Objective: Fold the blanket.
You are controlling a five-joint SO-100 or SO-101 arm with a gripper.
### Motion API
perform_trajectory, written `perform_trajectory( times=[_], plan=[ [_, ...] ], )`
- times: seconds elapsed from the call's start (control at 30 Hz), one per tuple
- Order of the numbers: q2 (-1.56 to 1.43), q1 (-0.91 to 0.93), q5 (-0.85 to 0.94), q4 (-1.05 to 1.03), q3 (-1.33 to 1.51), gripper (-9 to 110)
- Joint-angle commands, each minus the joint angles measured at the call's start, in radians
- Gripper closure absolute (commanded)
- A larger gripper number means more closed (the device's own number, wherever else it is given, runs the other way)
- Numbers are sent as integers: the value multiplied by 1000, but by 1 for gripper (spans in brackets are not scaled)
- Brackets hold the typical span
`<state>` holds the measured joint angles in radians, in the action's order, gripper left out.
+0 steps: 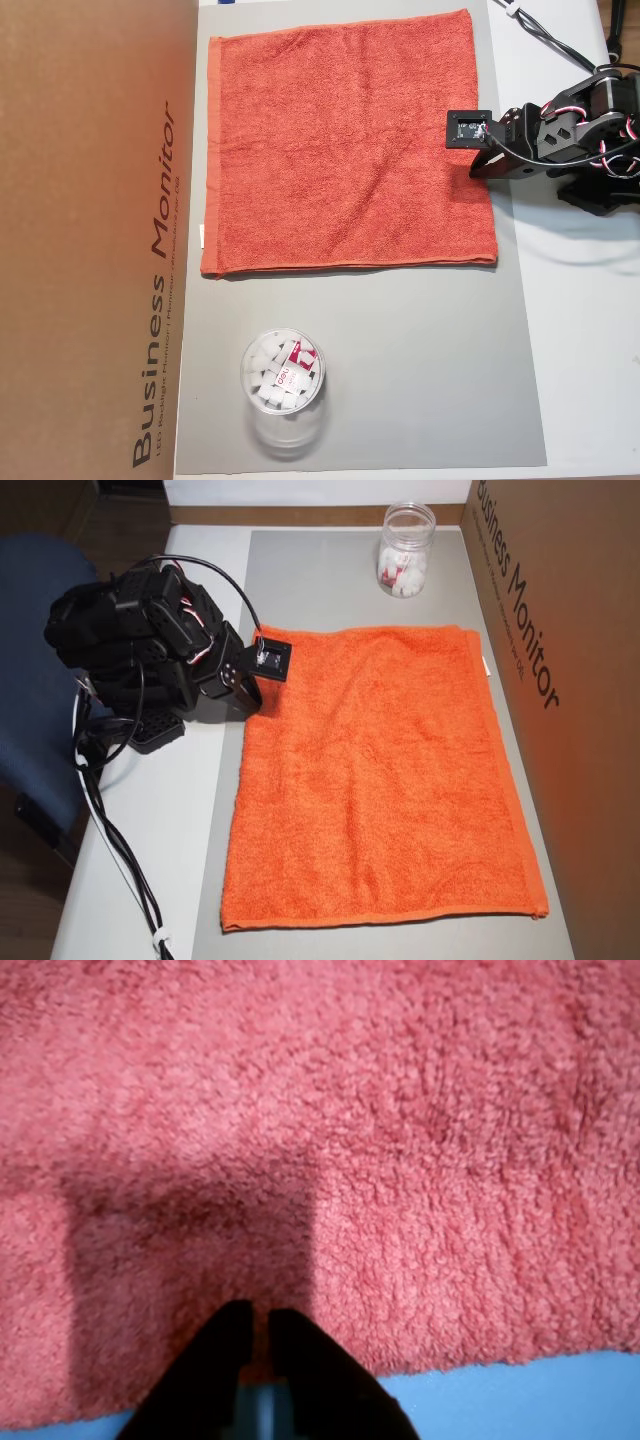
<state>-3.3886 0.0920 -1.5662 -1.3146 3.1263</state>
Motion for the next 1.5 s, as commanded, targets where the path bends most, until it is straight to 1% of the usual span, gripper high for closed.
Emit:
perform_trajectory(
  times=[0.0, 0.5, 0.7, 1.07, 1.47],
  plan=[
    [0, -5, 8, -2, -6, 101],
    [2, 15, 9, -12, -202, 101],
    [15, 71, 9, -12, -267, 101],
    [270, 167, -3, -12, -525, 101],
    [439, 324, -8, -12, -756, 101]
  ],
)
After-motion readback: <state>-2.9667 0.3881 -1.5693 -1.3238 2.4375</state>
